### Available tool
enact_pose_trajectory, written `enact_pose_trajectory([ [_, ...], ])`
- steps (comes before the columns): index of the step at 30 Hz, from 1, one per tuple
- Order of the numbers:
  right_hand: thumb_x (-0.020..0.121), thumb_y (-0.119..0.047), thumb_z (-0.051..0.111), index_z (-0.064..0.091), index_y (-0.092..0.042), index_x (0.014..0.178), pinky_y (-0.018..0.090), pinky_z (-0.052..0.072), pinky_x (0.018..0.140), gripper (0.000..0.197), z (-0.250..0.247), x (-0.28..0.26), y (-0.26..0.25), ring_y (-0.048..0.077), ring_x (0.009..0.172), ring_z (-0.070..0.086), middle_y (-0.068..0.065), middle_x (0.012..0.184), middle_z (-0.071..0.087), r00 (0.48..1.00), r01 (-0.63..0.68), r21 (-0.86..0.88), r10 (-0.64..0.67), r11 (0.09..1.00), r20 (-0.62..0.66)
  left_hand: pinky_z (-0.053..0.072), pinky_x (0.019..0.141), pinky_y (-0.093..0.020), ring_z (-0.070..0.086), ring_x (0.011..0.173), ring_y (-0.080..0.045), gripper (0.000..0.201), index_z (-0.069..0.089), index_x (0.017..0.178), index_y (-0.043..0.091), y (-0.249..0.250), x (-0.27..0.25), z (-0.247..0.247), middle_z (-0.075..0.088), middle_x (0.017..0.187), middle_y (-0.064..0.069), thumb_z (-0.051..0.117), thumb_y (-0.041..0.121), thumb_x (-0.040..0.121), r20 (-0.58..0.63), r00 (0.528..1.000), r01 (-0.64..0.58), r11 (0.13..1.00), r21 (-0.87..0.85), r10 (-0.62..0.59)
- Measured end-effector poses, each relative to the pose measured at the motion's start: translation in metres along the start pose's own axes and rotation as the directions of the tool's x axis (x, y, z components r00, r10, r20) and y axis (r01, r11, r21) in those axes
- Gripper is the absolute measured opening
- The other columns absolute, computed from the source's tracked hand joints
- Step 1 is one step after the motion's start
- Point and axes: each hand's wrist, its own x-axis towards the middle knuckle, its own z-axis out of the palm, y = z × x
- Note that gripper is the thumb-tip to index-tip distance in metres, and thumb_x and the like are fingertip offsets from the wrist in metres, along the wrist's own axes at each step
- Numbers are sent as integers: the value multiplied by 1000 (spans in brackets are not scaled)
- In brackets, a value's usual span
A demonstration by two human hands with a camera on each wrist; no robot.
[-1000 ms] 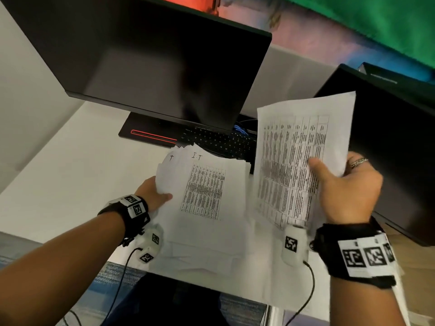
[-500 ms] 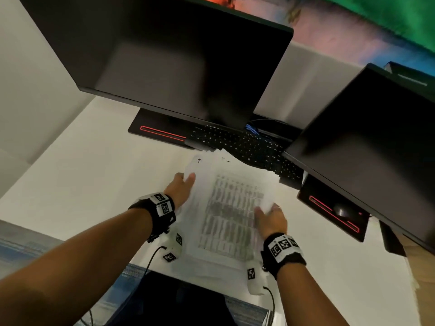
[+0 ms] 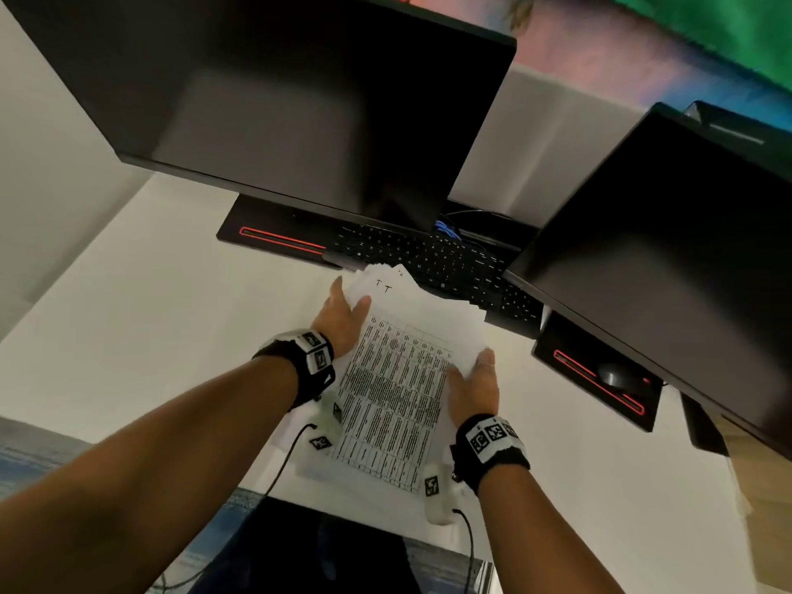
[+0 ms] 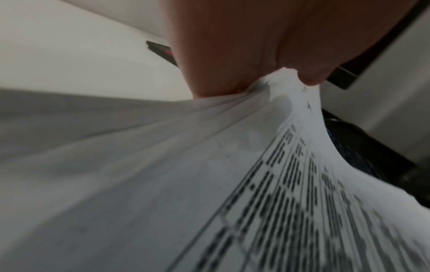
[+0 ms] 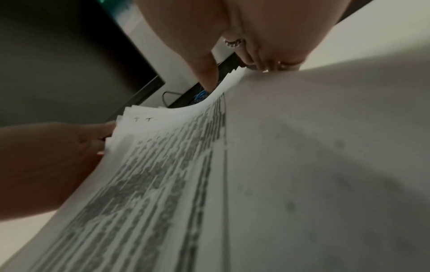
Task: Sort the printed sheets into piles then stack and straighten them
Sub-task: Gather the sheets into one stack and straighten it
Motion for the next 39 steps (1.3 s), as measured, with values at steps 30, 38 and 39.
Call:
enact_pose_trajectory([
  [30,69,6,83,58,-23,124,22,60,76,66,-123,-90,-81,2,98,70,-6,105,70,893,423,609,-421,671,-156,51,92,-22,59,109,4,81,30,134,9,54,-107,-43,53,120,28,60,63,82,-186,748,-661,689,-298,637],
  [38,70,-3,84,53,-20,134,29,62,74,73,-113,-89,-85,13,98,71,-5,109,66,877,467,590,-432,658,-212,52,85,-25,62,93,-3,52,39,121,20,62,-105,-36,55,107,2,61,48,84,-390,708,-704,634,-320,588],
  [39,71,-2,83,53,-16,133,29,62,75,70,-114,-90,-88,15,96,72,-5,105,68,871,477,607,-436,636,-228,51,81,-20,60,89,0,48,41,120,16,65,-105,-36,54,104,1,58,43,85,-420,699,-711,625,-322,579],
])
